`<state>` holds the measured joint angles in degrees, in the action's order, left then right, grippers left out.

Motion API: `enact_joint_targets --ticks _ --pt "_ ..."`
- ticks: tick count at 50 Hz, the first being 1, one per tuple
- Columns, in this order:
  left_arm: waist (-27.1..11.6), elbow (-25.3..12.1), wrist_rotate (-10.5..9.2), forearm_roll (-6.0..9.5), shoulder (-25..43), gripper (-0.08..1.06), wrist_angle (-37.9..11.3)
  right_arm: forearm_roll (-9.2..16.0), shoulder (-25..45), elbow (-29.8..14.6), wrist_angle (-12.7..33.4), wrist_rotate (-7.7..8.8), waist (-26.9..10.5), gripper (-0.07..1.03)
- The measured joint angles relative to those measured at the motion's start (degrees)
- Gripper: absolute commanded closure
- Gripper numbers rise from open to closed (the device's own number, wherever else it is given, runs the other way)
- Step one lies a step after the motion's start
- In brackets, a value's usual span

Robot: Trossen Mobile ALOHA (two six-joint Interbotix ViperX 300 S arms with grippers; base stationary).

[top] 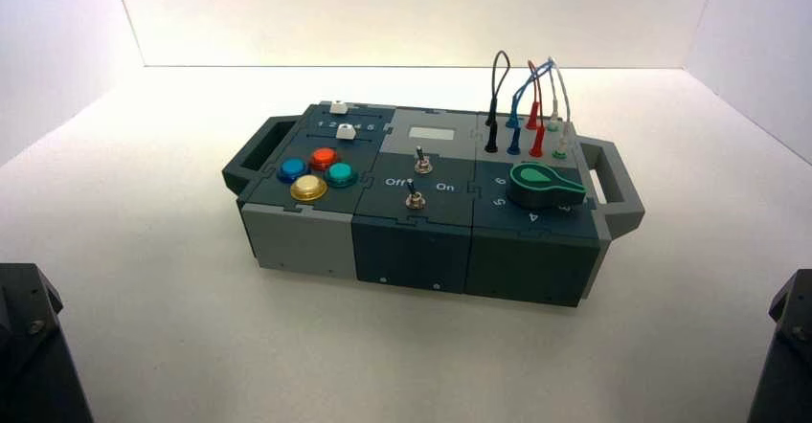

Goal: Flip the bottom switch on with the right gripper.

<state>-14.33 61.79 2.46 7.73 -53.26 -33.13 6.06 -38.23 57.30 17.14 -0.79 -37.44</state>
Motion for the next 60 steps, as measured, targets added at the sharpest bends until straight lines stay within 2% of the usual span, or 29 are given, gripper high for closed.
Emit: enact_joint_targets --ticks 23,32,42,47,60 --pt "0.0 0.0 0.09 0.0 0.0 1.0 -0.09 -0.09 -0.09 0.0 0.88 0.0 -0.09 0.98" --pt "-0.88 -0.44 1.14 0.35 1.49 1.0 -1.14 0.0 0.0 0.0 2.46 0.0 -0.09 0.98" --pt "-6.68 -1.67 1.41 0.88 6.77 1.0 -2.64 0.79 0.97 -1.67 5.45 0.0 -1.41 0.98" --pt "-9.84 -3.6 1.76 0.88 12.48 1.0 -4.22 1.58 2.64 -3.69 7.73 -0.09 -4.39 0.98" --pt "-10.28 -7.03 4.66 0.88 21.97 1.0 -5.54 3.52 6.86 -6.86 11.16 -0.09 -9.58 0.98"
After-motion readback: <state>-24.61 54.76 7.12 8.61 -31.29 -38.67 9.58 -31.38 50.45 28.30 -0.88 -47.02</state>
